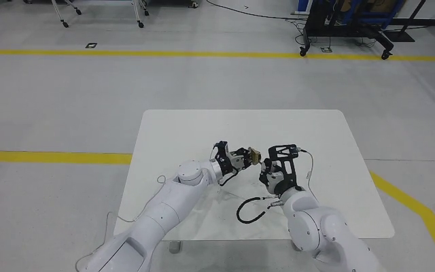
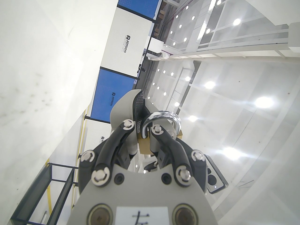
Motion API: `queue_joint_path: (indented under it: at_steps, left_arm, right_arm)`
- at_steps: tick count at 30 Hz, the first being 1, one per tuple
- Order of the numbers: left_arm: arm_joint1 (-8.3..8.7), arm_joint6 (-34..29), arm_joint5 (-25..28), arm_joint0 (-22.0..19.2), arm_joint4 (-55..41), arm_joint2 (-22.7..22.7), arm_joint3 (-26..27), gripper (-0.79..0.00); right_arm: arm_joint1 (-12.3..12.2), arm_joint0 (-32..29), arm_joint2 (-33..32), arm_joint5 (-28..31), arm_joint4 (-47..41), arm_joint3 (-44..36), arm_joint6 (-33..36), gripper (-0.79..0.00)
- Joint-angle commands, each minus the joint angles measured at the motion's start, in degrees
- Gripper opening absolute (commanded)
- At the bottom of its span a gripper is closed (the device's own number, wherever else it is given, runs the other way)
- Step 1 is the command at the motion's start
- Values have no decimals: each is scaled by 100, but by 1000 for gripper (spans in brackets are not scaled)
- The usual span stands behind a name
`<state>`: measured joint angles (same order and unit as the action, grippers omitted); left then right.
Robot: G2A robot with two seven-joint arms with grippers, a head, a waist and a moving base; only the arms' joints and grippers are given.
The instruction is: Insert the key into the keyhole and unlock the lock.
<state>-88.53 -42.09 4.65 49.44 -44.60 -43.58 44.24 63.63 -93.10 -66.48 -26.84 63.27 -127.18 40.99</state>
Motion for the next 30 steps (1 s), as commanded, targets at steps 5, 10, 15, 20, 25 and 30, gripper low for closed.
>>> queue_joint_path:
  at_steps: [5,10,15,20,25,30]
  left_arm:
    - [-14,10,11,26,122,-50,16,-785]
    - [-27,2,3,47,176,-99,23,-785]
    - [-40,-6,-8,63,210,-152,23,-785]
    - [-53,-17,-23,77,252,-197,25,-785]
    - [-67,-32,-47,90,263,-249,22,-785]
    - [-80,-35,-50,103,281,-298,21,-785]
  right_arm:
    - [46,154,79,36,9,144,64,-785]
    - [83,217,80,-88,65,197,49,-785]
    - [119,262,117,-163,135,250,74,-785]
    - [152,298,156,-178,182,293,93,-785]
    - [184,307,216,-184,278,310,86,-785]
    - [220,327,275,-216,344,351,93,-785]
